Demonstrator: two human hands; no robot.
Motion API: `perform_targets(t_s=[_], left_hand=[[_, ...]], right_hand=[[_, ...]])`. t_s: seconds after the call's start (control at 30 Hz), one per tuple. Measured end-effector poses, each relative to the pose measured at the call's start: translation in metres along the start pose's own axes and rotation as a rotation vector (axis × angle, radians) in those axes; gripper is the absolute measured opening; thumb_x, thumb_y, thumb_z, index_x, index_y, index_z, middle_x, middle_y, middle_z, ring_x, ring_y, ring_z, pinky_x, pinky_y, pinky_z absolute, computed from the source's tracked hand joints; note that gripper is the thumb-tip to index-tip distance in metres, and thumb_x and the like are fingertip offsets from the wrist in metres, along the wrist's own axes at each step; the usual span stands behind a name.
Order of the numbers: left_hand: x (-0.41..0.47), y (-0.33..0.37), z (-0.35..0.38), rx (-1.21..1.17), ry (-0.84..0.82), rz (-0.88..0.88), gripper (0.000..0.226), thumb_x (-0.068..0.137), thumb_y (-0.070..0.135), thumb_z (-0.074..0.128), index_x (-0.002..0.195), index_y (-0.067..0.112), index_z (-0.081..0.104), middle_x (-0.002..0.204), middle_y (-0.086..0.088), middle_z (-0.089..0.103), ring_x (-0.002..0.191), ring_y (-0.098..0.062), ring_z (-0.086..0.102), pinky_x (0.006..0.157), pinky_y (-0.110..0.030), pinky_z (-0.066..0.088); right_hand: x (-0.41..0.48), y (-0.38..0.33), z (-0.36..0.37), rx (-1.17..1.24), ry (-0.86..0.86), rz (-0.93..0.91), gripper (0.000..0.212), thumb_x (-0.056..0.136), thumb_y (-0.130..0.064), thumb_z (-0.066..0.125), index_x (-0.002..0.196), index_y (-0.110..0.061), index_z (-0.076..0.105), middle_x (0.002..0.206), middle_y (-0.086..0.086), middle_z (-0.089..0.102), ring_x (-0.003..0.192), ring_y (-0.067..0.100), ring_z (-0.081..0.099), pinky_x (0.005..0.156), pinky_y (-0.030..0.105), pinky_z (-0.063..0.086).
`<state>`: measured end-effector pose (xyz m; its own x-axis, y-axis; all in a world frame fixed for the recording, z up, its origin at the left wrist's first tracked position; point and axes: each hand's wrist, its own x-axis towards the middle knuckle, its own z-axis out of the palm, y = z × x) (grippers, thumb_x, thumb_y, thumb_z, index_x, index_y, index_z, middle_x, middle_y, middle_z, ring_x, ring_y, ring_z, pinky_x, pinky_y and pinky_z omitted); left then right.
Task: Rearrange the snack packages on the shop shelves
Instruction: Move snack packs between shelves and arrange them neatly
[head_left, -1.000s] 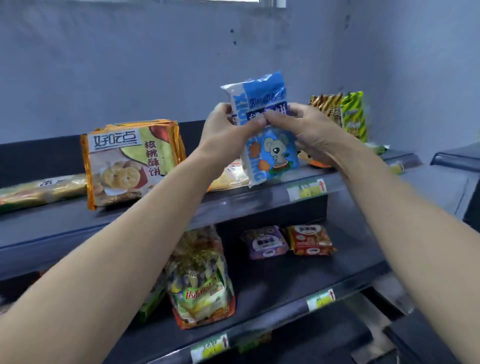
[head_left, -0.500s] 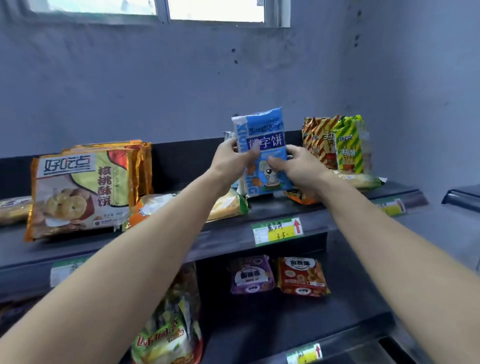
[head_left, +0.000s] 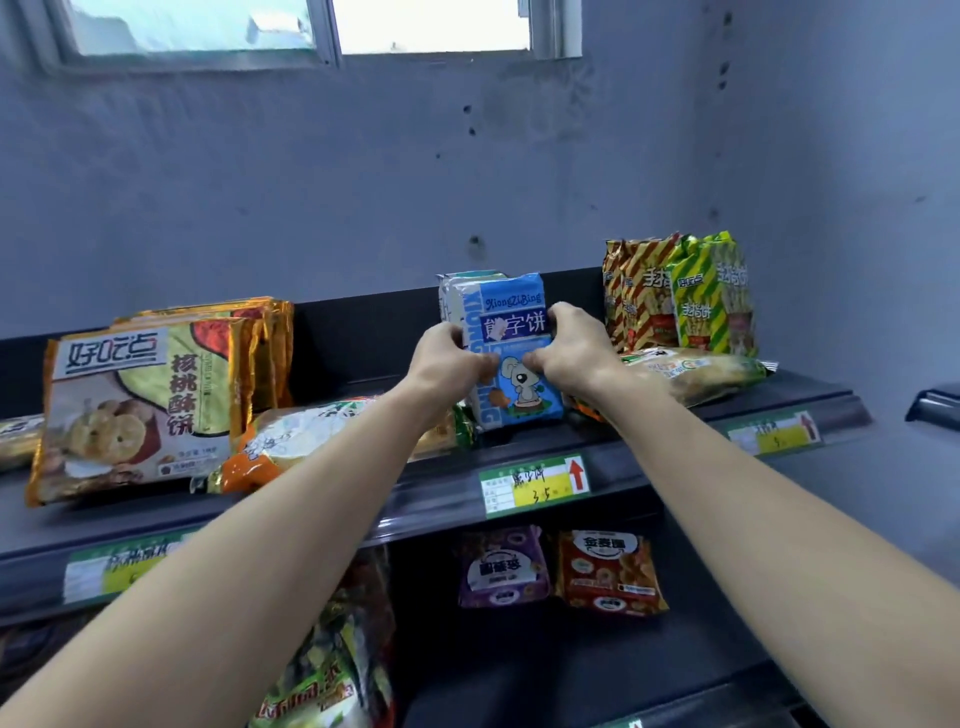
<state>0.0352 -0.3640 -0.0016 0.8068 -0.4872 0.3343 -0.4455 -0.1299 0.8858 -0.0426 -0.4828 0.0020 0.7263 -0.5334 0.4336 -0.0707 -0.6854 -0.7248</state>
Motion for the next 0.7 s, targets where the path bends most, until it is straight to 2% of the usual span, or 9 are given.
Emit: perform_targets(t_s=[0.1, 0.17, 0.23, 0.37, 0.5, 0.63, 0.7], left_hand=[[-0.004, 0.0, 0.0, 0.012, 0.034, 0.002, 0.02, 0.08, 0.001, 0.069, 0.093, 0.009, 0.056, 0.088, -0.002, 0.066, 0.074, -0.011, 0.066, 0.053, -0.018, 0.053], [-0.005, 0.001, -0.001, 0.042, 0.049, -0.004, 0.024, 0.079, -0.001, 0.069, 0.096, 0.009, 0.055, 0.093, -0.005, 0.067, 0.08, -0.016, 0.067, 0.062, -0.024, 0.055], [-0.008, 0.003, -0.002, 0.076, 0.055, -0.006, 0.028, 0.077, -0.004, 0.069, 0.097, 0.01, 0.055, 0.098, -0.008, 0.067, 0.087, -0.02, 0.067, 0.07, -0.029, 0.056], [-0.014, 0.004, -0.007, 0.124, 0.073, 0.003, 0.033, 0.078, -0.003, 0.069, 0.105, 0.009, 0.053, 0.103, -0.006, 0.064, 0.092, -0.017, 0.064, 0.065, -0.021, 0.052], [-0.022, 0.006, -0.012, 0.225, 0.123, 0.054, 0.038, 0.084, 0.004, 0.064, 0.121, 0.005, 0.052, 0.111, -0.009, 0.06, 0.097, -0.018, 0.06, 0.081, -0.032, 0.054], [-0.035, 0.01, -0.017, 0.258, 0.134, 0.097, 0.037, 0.084, 0.005, 0.064, 0.119, 0.005, 0.054, 0.112, -0.01, 0.061, 0.101, -0.023, 0.06, 0.091, -0.039, 0.052], [-0.043, 0.011, -0.022, 0.286, 0.133, 0.114, 0.037, 0.083, 0.005, 0.064, 0.119, 0.006, 0.055, 0.112, -0.01, 0.062, 0.102, -0.023, 0.06, 0.093, -0.039, 0.05]], right_hand=[[-0.002, -0.002, 0.002, -0.061, 0.016, -0.01, 0.028, 0.081, -0.009, 0.069, 0.104, -0.009, 0.052, 0.106, 0.008, 0.062, 0.093, 0.023, 0.062, 0.077, 0.036, 0.054], [-0.005, -0.005, 0.005, -0.091, 0.035, -0.02, 0.027, 0.084, -0.007, 0.065, 0.106, -0.007, 0.05, 0.109, 0.011, 0.062, 0.096, 0.026, 0.062, 0.081, 0.038, 0.054], [-0.007, -0.006, 0.008, -0.098, 0.075, -0.04, 0.027, 0.086, -0.004, 0.061, 0.108, -0.006, 0.047, 0.11, 0.012, 0.062, 0.097, 0.027, 0.062, 0.078, 0.036, 0.053], [-0.014, -0.011, 0.007, -0.092, 0.189, -0.102, 0.03, 0.087, -0.001, 0.057, 0.113, -0.003, 0.044, 0.113, 0.015, 0.059, 0.1, 0.027, 0.06, 0.08, 0.036, 0.053], [-0.023, -0.015, 0.004, -0.048, 0.268, -0.172, 0.036, 0.088, 0.001, 0.053, 0.123, -0.004, 0.048, 0.117, 0.013, 0.058, 0.103, 0.022, 0.057, 0.084, 0.028, 0.051], [-0.037, -0.021, 0.005, 0.015, 0.277, -0.24, 0.037, 0.089, 0.0, 0.054, 0.126, -0.004, 0.053, 0.122, 0.01, 0.059, 0.111, 0.019, 0.056, 0.09, 0.019, 0.042], [-0.044, -0.025, 0.008, 0.046, 0.274, -0.26, 0.032, 0.089, -0.003, 0.055, 0.122, -0.005, 0.057, 0.12, 0.009, 0.062, 0.11, 0.017, 0.058, 0.092, 0.018, 0.042]])
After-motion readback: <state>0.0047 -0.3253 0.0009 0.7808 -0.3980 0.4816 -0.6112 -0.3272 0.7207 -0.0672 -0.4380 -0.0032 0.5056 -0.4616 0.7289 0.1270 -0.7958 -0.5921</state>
